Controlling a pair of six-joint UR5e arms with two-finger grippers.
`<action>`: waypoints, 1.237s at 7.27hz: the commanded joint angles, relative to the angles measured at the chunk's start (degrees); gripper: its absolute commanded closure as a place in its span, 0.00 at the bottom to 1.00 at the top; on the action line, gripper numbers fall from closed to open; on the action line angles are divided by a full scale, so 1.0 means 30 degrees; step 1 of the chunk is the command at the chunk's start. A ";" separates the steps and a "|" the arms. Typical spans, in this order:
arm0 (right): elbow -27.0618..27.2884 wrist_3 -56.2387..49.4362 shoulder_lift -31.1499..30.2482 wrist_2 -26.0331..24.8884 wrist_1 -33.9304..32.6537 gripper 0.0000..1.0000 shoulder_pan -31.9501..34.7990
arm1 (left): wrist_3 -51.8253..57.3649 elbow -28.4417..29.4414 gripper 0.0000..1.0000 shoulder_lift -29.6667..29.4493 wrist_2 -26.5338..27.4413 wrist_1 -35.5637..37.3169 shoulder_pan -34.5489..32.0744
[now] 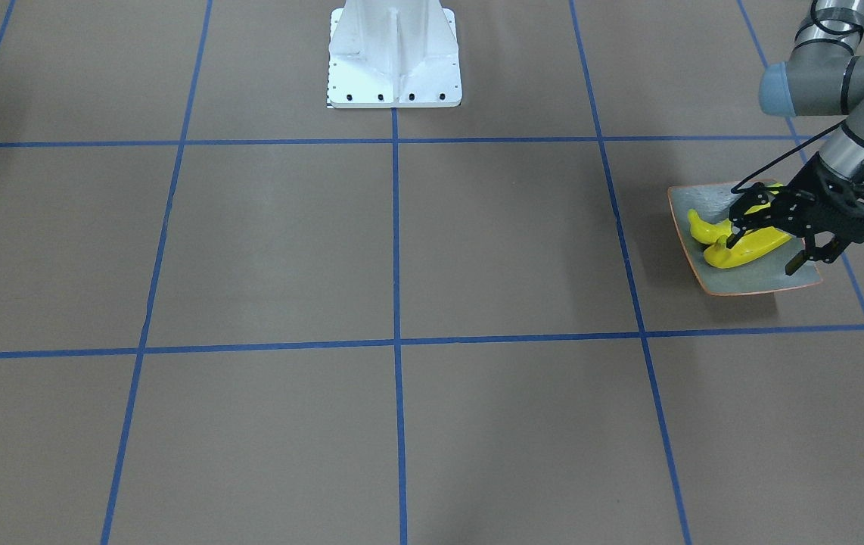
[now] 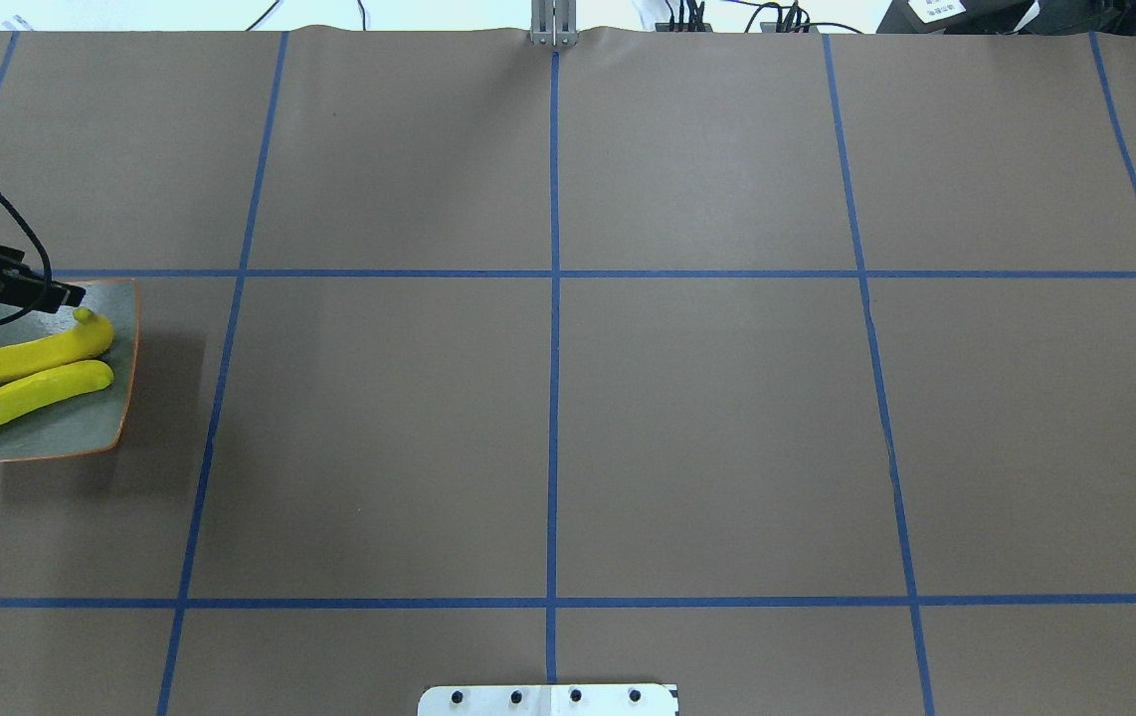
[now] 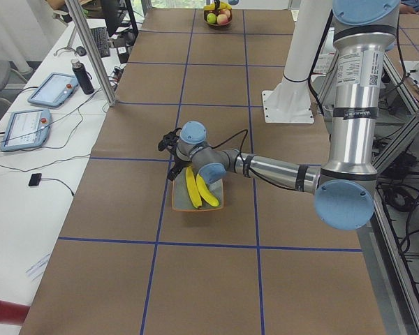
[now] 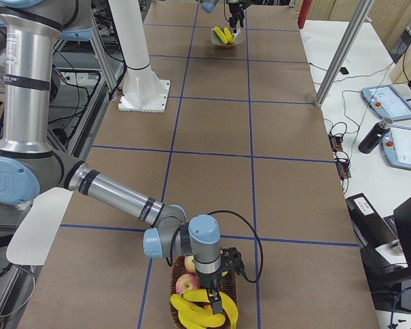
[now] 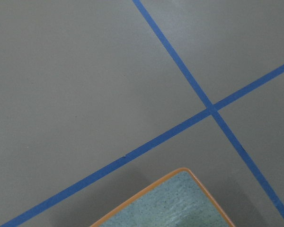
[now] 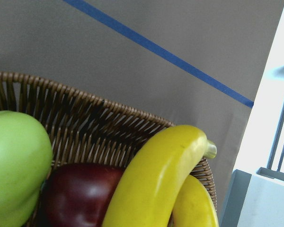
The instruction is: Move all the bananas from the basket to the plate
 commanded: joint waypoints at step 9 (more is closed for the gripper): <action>0.1107 -0.0675 -0.0455 -0.0143 0.0653 1.00 -0.0394 | -0.0322 0.0057 0.00 0.0058 -0.0001 -0.0504 -0.0029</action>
